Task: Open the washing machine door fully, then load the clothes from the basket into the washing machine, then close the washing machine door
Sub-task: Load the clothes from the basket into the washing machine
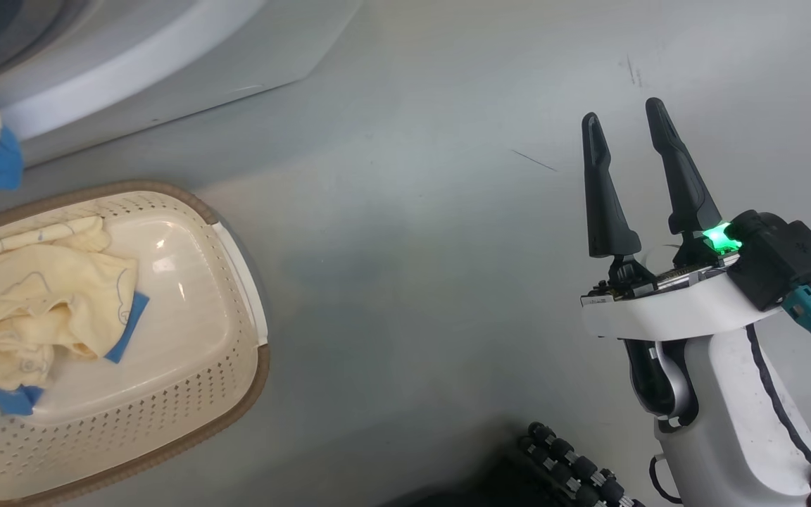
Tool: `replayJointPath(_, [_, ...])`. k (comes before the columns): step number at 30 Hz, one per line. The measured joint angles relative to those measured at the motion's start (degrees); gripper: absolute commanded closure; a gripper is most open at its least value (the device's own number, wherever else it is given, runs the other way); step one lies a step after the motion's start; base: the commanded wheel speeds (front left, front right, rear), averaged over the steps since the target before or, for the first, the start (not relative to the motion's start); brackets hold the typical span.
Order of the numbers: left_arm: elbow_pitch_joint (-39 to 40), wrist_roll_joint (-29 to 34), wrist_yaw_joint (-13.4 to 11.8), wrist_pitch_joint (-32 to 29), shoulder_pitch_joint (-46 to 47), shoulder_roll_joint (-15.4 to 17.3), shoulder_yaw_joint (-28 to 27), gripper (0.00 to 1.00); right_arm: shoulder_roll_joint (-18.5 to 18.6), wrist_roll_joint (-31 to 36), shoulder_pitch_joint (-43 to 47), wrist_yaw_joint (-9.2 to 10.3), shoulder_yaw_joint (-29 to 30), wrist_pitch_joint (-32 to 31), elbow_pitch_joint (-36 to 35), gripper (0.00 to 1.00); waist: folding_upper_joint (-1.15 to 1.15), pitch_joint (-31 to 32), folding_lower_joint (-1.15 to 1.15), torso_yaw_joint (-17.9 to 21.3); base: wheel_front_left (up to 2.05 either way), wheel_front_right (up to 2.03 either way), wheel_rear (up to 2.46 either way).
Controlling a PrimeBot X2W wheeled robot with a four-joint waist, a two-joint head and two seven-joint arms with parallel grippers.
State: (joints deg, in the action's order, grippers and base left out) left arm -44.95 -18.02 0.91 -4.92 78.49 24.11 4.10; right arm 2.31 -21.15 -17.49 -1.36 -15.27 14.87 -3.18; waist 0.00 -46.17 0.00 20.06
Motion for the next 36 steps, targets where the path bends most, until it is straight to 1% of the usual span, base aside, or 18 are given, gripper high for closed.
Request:
replayJointPath(4, [0.8, 0.7, -0.1, 3.3, -2.0, -0.9, 0.2, 0.0, 0.0, 0.2, 0.0, 0.0, 0.4, 0.0, 0.5, 0.0, 0.0, 1.1, 0.0, -0.8, 0.0, 0.0, 0.0])
replayJointPath(6, [1.2, 0.7, -0.1, 5.9, -4.6, -2.2, 0.0, 0.0, 0.0, 0.2, -0.1, 0.0, 0.4, 0.0, 0.7, 0.0, 0.0, 2.1, 0.0, -1.4, 0.0, 0.0, 0.0])
replayJointPath(14, [2.8, 0.4, -0.2, 12.9, -12.9, -6.0, 0.2, 0.0, 0.0, 1.6, -0.1, 0.0, 1.4, 0.0, 2.0, 0.0, 0.0, 5.3, 0.0, -3.2, 0.0, 0.0, 0.0])
replayJointPath(18, [3.5, 0.4, -0.7, 16.5, -17.9, -7.8, 0.5, 0.0, 0.1, 3.1, 0.0, -0.08, 1.7, 0.0, 2.8, 0.0, 0.0, 7.1, 0.0, -4.4, 0.0, 0.0, 0.0])
replayJointPath(20, [4.3, 0.4, -1.4, 18.5, -20.3, -8.8, 0.6, 0.0, 0.1, 3.7, 0.2, -0.1, 2.1, 0.0, 3.3, 0.0, 0.0, 8.1, 0.0, -5.0, 0.0, 0.0, 0.0])
replayJointPath(25, [6.1, 0.4, -2.2, 19.2, -26.0, -11.2, 1.3, 0.0, 0.1, 5.2, 0.8, -0.36, 2.9, 0.0, 4.6, 0.0, 0.0, 10.6, 0.0, -6.7, 0.0, 0.0, 0.0])
replayJointPath(28, [7.1, 0.4, -3.5, 19.3, -29.9, -11.9, 1.2, 0.0, 0.2, 5.9, 1.8, -0.6, 3.0, 0.0, 5.5, 0.0, 0.0, 12.3, -0.01, -7.7, 0.0, 0.0, 0.0])
replayJointPath(31, [8.6, 0.4, -4.1, 19.4, -34.5, -12.7, 1.2, 0.0, 0.2, 6.8, 3.1, -0.6, 3.3, 0.0, 6.2, 0.0, 0.0, 14.1, 0.0, -8.6, 0.0, 0.0, 0.0])
replayJointPath(36, [11.2, 0.4, -5.2, 19.4, -41.6, -16.0, 1.2, 0.0, 0.2, 7.6, 4.8, -0.6, 3.8, 0.0, 7.3, 0.0, 0.0, 16.8, 0.0, -10.3, 0.0, 0.0, 0.0])
